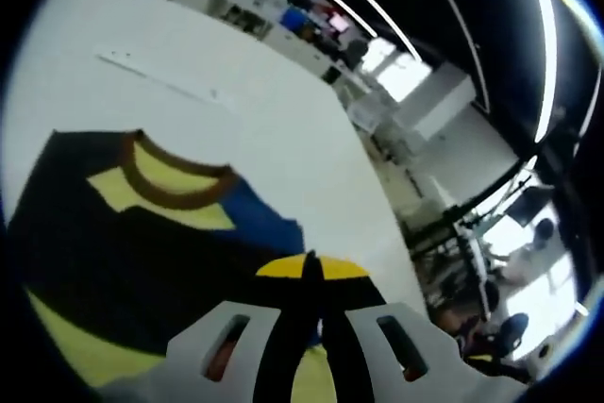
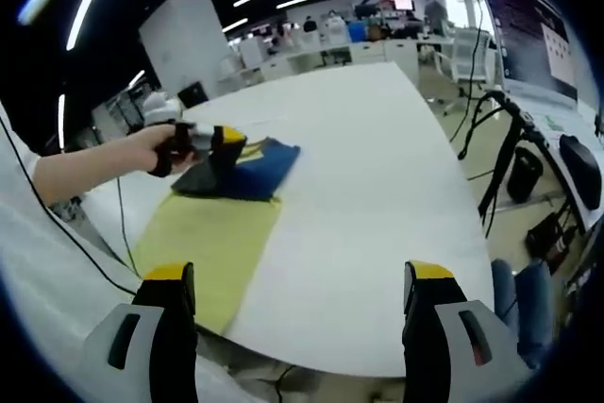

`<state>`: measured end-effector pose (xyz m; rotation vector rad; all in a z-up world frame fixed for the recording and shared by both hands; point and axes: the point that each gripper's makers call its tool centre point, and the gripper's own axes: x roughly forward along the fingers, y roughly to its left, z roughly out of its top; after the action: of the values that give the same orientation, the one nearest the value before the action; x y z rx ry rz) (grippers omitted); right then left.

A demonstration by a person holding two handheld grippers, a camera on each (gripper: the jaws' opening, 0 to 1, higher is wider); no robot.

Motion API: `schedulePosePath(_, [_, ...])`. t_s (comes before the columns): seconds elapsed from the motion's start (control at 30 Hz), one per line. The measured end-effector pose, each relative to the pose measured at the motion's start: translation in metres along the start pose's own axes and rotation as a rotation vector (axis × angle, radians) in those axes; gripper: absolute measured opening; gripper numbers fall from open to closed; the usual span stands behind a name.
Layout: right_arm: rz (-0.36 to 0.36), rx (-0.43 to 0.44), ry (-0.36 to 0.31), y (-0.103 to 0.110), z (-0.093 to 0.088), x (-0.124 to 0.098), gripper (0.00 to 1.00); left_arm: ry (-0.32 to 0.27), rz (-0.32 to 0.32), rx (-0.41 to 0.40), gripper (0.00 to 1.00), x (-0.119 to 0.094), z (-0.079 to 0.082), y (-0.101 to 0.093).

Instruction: Fold the garment on the visible template until the final outline fits inside the template.

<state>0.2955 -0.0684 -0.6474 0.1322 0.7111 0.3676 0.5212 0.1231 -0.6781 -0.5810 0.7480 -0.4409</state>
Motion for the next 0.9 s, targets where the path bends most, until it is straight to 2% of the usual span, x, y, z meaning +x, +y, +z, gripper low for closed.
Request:
schedulePosePath(0.53, [-0.008,0.003,0.017,-0.015,-0.002,-0.003,0.91,0.024,0.026,-0.057,0.00,0.022,-0.019,0.008])
schedulePosePath(0.9, [0.000,-0.002,0.028,-0.018,-0.003,-0.001,0.91,0.029,0.023,-0.072,0.00,0.029,-0.025,0.012])
